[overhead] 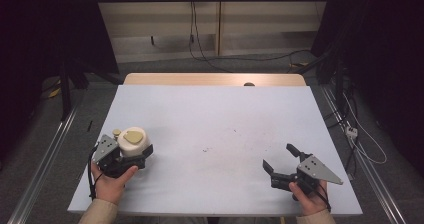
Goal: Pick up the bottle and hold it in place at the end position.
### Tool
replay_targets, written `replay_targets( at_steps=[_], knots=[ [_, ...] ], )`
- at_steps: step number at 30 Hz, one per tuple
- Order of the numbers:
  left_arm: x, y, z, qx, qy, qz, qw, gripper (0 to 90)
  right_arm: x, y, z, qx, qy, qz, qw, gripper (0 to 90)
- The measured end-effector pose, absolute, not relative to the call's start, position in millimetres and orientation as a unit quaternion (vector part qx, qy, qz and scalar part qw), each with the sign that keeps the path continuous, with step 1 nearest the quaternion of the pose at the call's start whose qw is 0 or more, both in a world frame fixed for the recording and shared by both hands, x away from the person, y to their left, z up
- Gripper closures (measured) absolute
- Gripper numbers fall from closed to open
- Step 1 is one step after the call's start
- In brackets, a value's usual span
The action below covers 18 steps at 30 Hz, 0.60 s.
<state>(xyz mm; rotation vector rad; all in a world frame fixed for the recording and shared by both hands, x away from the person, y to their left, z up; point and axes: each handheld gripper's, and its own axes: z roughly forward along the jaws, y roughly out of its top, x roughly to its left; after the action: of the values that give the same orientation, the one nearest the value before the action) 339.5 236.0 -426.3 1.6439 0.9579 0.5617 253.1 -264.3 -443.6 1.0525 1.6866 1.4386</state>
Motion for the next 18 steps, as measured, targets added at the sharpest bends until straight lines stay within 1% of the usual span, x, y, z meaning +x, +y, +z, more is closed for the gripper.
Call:
replay_targets(
  at_steps=[9,18],
  knots=[
    [342,229,-421,0.706,0.386,0.233,0.547,5.9,253,-263,-443,0.403,0.643,0.556,0.338,3.8],
    [349,219,-417,0.7,0.384,0.232,0.555,6.0,253,-263,-443,0.408,0.644,0.553,0.338,4.1]
  ],
)
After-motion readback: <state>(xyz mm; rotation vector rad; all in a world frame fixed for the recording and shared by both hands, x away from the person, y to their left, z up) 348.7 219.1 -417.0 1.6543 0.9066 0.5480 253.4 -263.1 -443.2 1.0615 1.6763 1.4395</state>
